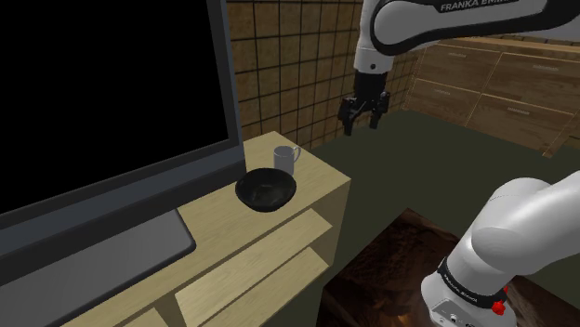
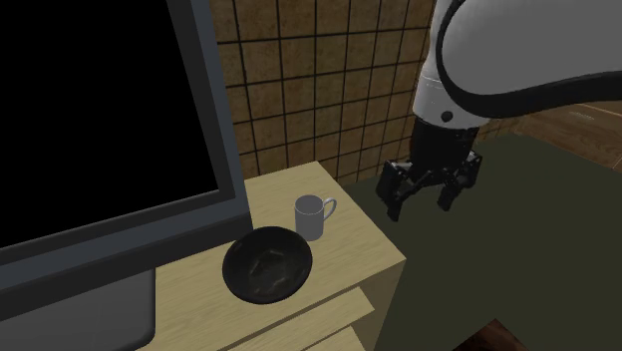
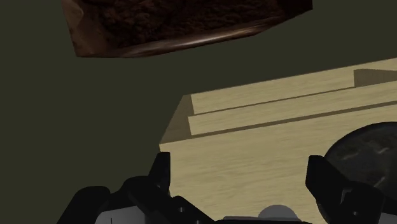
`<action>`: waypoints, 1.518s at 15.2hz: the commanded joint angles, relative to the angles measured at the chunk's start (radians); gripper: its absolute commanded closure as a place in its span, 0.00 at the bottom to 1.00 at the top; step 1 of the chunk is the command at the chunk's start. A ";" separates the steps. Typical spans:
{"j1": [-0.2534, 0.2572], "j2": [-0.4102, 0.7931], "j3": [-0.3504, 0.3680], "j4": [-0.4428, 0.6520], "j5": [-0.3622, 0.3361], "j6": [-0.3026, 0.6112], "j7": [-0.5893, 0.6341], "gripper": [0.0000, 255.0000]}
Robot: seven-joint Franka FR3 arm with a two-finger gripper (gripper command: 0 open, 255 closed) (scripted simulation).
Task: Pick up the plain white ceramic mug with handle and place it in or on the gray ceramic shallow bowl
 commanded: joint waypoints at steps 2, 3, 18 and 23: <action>0.005 0.102 0.033 0.040 0.009 0.077 0.058 0.00; 0.006 0.135 0.043 0.052 0.009 0.102 0.076 0.00; 0.030 0.672 0.134 0.402 -0.086 0.338 0.354 0.00; 0.059 0.863 0.130 0.593 -0.137 0.350 0.434 0.00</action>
